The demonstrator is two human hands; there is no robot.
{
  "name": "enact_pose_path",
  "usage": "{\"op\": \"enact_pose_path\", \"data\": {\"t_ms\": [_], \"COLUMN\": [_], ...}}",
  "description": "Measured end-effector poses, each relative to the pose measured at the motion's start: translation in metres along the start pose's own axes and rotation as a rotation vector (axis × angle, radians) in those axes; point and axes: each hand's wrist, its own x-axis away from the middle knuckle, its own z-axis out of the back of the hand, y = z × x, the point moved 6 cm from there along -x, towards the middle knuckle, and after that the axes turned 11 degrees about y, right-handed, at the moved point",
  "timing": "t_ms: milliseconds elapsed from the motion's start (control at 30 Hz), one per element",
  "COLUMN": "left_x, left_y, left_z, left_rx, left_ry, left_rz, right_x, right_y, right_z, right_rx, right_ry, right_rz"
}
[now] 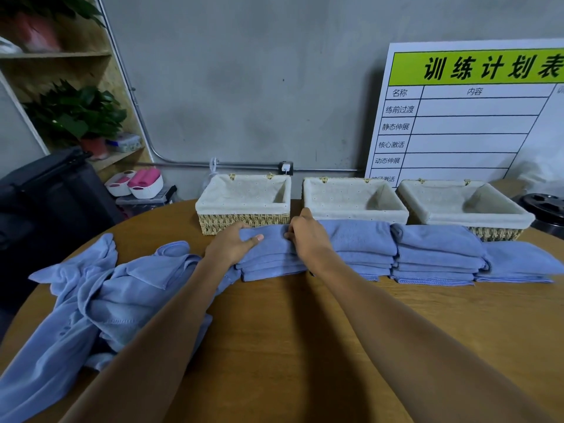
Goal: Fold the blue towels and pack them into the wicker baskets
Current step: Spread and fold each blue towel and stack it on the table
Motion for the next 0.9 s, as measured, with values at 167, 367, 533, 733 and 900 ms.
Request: {"op": "enact_pose_path", "data": {"t_ms": [167, 367, 533, 733, 900], "left_x": [0.009, 0.034, 0.059, 0.081, 0.080], "left_y": [0.012, 0.024, -0.021, -0.085, -0.113], "left_z": [0.020, 0.080, 0.143, 0.178, 0.180], "left_rx": [-0.071, 0.024, -0.032, -0.103, -0.068], "left_ry": [0.117, 0.255, 0.239, 0.229, 0.173], "left_rz": [-0.086, -0.157, -0.216, -0.189, -0.196], "right_x": [-0.005, 0.012, 0.036, 0.051, 0.070], "right_y": [-0.010, -0.028, -0.041, -0.066, -0.106], "right_z": [0.020, 0.073, 0.085, 0.064, 0.022], "right_rx": [-0.025, -0.119, -0.173, -0.197, -0.297], "right_ry": [0.022, 0.124, 0.127, 0.071, -0.073], "right_rz": [-0.009, 0.056, 0.085, 0.150, 0.287]}}
